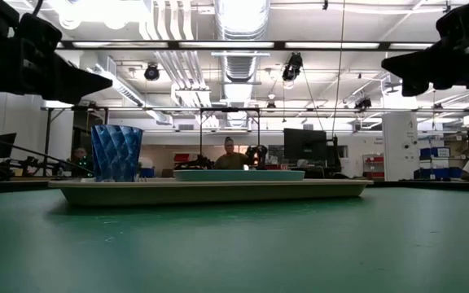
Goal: Pick and place plate/cup/fork/spoon on tray
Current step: Return to Home Position
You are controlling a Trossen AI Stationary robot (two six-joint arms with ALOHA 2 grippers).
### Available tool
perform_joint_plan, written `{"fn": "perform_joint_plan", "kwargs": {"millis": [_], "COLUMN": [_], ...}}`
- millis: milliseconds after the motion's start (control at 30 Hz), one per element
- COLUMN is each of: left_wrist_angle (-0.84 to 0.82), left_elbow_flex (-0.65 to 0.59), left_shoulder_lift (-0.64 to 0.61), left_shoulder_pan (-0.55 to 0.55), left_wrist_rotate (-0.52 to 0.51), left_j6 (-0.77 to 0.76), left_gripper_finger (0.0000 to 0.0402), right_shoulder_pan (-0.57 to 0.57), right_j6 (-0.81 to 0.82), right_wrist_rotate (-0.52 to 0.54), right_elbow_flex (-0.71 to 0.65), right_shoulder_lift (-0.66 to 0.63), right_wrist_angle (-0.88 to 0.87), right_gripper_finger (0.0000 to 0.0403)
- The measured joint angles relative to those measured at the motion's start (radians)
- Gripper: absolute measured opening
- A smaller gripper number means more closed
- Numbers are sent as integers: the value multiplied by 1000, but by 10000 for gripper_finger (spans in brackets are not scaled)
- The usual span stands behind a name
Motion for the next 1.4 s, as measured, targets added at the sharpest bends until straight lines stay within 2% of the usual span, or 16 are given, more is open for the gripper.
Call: {"fn": "perform_joint_plan", "kwargs": {"millis": [1400], "left_wrist_angle": [-1], "left_elbow_flex": [-3], "left_shoulder_lift": [182], "left_shoulder_pan": [0], "left_wrist_rotate": [-1], "left_j6": [1], "left_gripper_finger": [0], "right_shoulder_pan": [0], "right_j6": [-1], "right_wrist_rotate": [2], "right_elbow_flex": [-2], "right_shoulder_lift": [6], "right_wrist_angle": [0], "right_gripper_finger": [9]}}
